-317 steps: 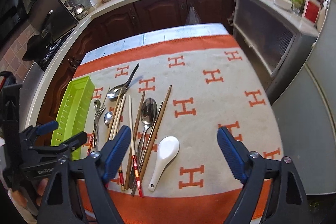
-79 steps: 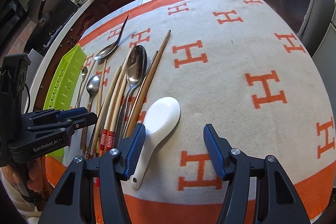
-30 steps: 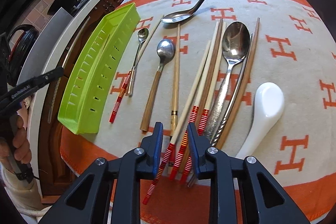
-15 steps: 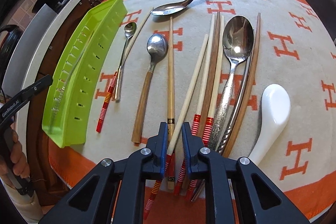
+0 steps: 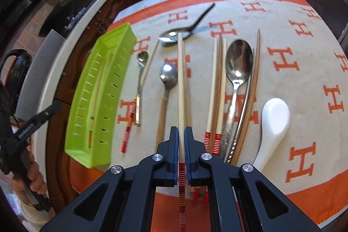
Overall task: Organize utensils
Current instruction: 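Lower the metal chopstick into the tray with the left tool while the right tool grasps a red-striped chopstick, then carry the red-striped chopstick into the green tray and open the right tool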
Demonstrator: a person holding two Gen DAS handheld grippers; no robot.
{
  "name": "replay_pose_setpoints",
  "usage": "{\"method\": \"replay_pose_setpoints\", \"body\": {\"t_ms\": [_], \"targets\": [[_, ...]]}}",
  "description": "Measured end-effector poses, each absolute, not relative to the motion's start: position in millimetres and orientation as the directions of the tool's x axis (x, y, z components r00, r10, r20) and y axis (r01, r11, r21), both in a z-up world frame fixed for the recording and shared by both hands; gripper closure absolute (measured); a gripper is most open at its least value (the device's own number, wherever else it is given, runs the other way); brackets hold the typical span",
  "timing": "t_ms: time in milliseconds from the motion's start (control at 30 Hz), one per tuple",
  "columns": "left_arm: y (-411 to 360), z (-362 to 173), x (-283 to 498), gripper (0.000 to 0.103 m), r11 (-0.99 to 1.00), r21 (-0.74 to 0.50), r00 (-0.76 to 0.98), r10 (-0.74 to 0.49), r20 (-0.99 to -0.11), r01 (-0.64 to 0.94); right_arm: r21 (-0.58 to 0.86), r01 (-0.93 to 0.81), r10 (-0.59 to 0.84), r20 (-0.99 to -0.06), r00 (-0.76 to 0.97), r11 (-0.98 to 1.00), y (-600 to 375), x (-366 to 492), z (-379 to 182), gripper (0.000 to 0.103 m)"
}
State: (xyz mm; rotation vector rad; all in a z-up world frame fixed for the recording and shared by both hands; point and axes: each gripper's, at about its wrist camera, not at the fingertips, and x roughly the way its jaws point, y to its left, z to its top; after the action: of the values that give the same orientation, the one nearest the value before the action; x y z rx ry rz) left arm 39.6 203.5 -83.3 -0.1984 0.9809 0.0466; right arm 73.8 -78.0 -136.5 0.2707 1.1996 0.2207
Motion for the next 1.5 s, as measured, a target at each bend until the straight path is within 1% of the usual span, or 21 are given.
{"method": "replay_pose_setpoints", "body": {"t_ms": [167, 233, 267, 300, 333, 367, 533, 733, 767, 867, 900, 1100, 1300, 1500], "targets": [[207, -80, 37, 0.079, 0.98, -0.132, 0.56, -0.027, -0.828, -0.147, 0.397, -0.096, 0.404, -0.844, 0.352, 0.913, -57, 83, -100, 0.098], [208, -78, 37, 0.077, 0.98, -0.123, 0.56, -0.014, -0.828, -0.157, 0.416, -0.131, 0.435, -0.832, 0.344, 0.9, -41, 90, -89, 0.098], [208, -77, 37, 0.074, 0.98, -0.113, 0.556, -0.004, -0.831, -0.161, 0.421, -0.145, 0.445, -0.829, 0.339, 0.895, -32, 94, -85, 0.098], [207, -76, 38, 0.065, 0.982, -0.098, 0.549, 0.007, -0.836, -0.162, 0.424, -0.16, 0.453, -0.827, 0.333, 0.891, -21, 99, -82, 0.098], [207, -76, 38, 0.058, 0.983, -0.078, 0.544, 0.025, -0.839, -0.166, 0.423, -0.173, 0.457, -0.826, 0.33, 0.889, -12, 104, -80, 0.098], [207, -75, 38, 0.057, 0.983, -0.064, 0.546, 0.04, -0.837, -0.17, 0.422, -0.183, 0.459, -0.825, 0.328, 0.888, -2, 105, -78, 0.098], [210, -73, 35, 0.056, 0.982, 0.0, 0.546, 0.104, -0.831, -0.188, 0.43, -0.173, 0.463, -0.834, 0.3, 0.886, 40, 130, -88, 0.098], [225, -80, 35, 0.056, 0.974, 0.007, 0.511, 0.126, -0.85, -0.228, 0.449, -0.122, 0.466, -0.85, 0.245, 0.885, 70, 160, -120, 0.097], [226, -81, 34, 0.056, 0.973, 0.009, 0.508, 0.127, -0.852, -0.23, 0.45, -0.119, 0.466, -0.853, 0.235, 0.885, 72, 164, -124, 0.095], [228, -84, 33, 0.056, 0.973, 0.01, 0.503, 0.129, -0.854, -0.233, 0.429, -0.122, 0.446, -0.862, 0.24, 0.895, 76, 165, -129, 0.084], [227, -85, 34, 0.056, 0.973, 0.009, 0.502, 0.128, -0.855, -0.232, 0.425, -0.124, 0.442, -0.863, 0.245, 0.897, 76, 164, -129, 0.082], [224, -83, 33, 0.056, 0.976, -0.002, 0.507, 0.112, -0.855, -0.219, 0.405, -0.147, 0.431, -0.861, 0.269, 0.902, 65, 152, -120, 0.082], [212, -76, 30, 0.056, 0.981, -0.007, 0.521, 0.097, -0.848, -0.193, 0.328, -0.18, 0.369, -0.88, 0.298, 0.927, 38, 128, -113, 0.082], [196, -68, 25, 0.056, 0.988, -0.004, 0.535, 0.081, -0.841, -0.156, 0.285, -0.178, 0.33, -0.888, 0.319, 0.942, 7, 104, -111, 0.082]]}}
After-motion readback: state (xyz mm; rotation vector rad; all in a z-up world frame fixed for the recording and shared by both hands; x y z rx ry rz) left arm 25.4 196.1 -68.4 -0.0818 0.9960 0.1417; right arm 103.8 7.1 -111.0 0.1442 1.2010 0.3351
